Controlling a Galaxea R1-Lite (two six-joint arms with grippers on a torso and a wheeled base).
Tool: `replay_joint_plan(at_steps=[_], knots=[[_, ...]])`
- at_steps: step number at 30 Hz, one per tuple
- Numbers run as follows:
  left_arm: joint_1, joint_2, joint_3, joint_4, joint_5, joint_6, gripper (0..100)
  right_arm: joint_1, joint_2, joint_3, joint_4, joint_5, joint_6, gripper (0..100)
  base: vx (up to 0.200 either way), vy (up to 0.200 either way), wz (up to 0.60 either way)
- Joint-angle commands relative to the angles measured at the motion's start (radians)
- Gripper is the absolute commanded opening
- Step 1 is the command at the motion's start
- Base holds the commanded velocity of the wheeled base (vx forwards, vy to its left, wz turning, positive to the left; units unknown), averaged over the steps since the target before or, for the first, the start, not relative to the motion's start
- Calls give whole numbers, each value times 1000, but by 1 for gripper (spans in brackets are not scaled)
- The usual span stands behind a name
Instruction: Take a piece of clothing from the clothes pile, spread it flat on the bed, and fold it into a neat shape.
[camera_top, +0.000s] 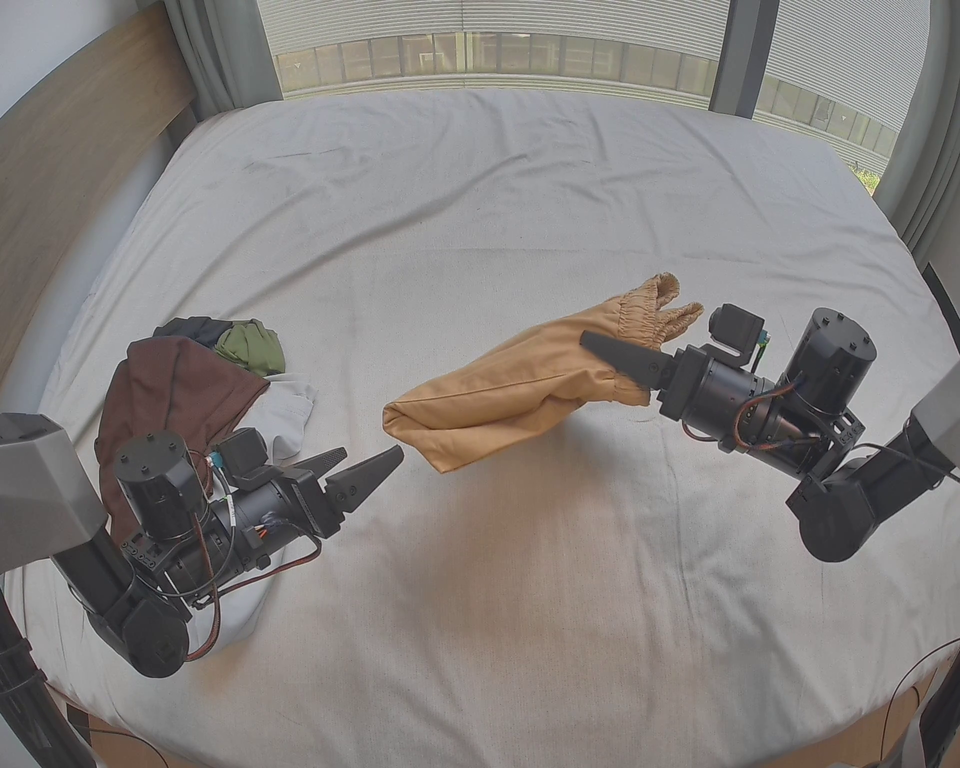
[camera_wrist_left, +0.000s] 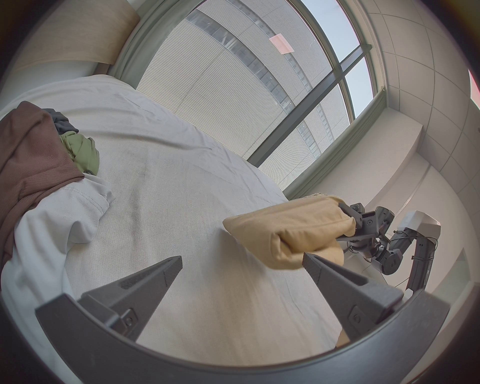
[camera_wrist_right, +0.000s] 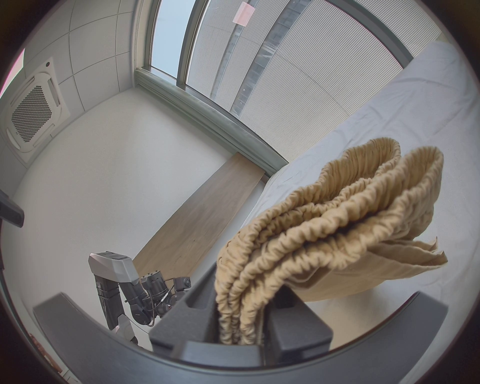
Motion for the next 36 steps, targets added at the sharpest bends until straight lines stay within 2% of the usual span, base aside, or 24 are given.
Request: replay_joint_plan(at_steps=[1, 36], knots=[[0, 0, 3, 0, 1, -3, 100, -14, 36, -69, 28, 0, 0, 0, 0, 0, 0], [-34, 3, 46, 0, -7, -3, 100, -31, 261, -701, 384, 0, 6, 0, 0, 0, 0]])
